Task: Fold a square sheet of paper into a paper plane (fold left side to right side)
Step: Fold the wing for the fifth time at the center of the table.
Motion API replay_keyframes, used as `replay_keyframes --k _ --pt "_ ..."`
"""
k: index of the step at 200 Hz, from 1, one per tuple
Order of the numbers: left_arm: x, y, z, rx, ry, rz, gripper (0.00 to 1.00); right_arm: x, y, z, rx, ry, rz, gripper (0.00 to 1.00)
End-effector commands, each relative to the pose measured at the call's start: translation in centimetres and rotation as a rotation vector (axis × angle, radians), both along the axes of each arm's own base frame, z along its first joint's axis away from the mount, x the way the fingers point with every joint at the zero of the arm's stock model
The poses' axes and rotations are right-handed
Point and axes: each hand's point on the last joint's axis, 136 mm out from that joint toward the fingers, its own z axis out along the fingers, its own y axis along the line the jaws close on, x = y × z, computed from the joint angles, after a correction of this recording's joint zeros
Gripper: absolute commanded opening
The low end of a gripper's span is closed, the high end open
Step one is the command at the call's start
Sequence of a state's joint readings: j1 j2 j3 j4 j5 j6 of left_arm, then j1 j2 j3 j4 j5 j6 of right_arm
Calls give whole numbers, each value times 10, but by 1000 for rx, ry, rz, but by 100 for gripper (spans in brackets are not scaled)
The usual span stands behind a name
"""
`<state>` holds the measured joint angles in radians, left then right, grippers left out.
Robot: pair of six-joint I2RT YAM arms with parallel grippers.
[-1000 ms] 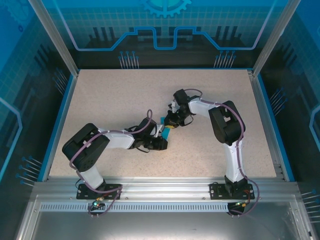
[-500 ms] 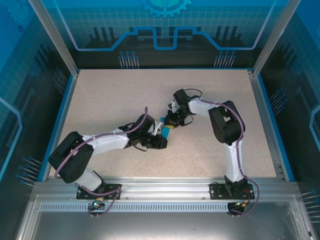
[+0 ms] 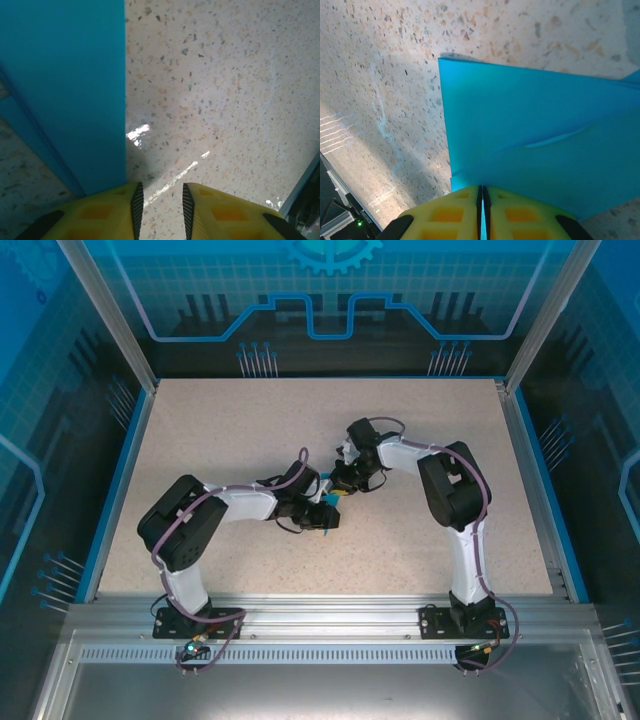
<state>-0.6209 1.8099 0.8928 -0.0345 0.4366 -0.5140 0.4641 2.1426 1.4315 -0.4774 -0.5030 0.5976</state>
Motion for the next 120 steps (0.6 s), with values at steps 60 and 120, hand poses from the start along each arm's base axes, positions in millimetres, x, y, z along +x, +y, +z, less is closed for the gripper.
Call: replay_keyframes --k 60,120 --pt "-20 11 -25 70 34 -20 26 -33 -5 36 61 -42 19 9" --pt "-19 12 -27 82 31 -13 25 -47 9 9 52 38 9 9"
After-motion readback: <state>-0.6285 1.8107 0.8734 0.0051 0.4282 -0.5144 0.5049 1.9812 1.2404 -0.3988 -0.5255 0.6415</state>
